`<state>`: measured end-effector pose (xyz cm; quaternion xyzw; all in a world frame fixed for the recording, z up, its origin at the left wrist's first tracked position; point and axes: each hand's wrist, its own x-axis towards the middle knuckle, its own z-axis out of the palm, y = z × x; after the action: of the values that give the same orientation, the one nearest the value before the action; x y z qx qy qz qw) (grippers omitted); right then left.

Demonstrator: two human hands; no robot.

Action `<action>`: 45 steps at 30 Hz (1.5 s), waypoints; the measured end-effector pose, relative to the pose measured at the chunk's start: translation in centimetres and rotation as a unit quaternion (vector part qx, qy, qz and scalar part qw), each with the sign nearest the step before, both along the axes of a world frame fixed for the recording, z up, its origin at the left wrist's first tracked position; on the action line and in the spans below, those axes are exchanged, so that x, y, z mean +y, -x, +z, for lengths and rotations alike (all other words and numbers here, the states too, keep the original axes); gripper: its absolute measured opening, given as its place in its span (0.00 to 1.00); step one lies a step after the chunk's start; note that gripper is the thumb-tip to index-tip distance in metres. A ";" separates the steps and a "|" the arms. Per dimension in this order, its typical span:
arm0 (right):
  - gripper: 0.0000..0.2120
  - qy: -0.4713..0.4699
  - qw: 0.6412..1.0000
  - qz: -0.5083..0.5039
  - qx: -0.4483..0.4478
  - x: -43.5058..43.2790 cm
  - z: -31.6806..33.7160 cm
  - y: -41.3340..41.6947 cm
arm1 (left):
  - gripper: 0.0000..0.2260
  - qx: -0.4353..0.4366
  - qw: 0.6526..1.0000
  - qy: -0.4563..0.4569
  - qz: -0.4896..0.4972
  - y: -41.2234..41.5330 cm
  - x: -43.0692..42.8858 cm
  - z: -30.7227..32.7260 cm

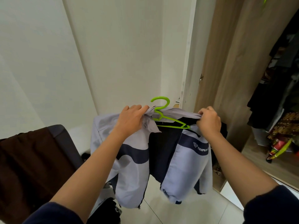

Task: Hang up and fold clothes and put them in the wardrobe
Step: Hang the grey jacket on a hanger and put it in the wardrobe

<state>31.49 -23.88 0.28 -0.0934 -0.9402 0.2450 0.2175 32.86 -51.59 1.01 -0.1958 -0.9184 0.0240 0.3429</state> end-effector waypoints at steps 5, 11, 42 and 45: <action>0.07 0.061 0.989 0.092 -0.103 0.6 1.3 0.7 | 0.14 -0.053 0.996 -0.060 0.049 0.4 0.9 -0.4; 0.08 0.113 0.970 0.205 0.070 -1.3 -0.6 0.5 | 0.14 -0.111 0.993 -0.042 -0.016 -0.2 3.7 -0.1; 0.12 0.056 0.975 0.176 0.122 -0.2 1.4 -1.1 | 0.17 -0.408 0.855 -0.293 -0.129 0.7 2.3 2.2; 0.11 0.084 0.972 0.167 0.141 0.1 1.6 -1.1 | 0.16 -0.407 0.855 -0.288 -0.141 1.2 3.1 3.1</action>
<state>32.60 -23.74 1.89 0.0821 -0.8784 0.3665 0.2954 31.70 -48.46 4.15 -0.2078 -0.9044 -0.3722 -0.0206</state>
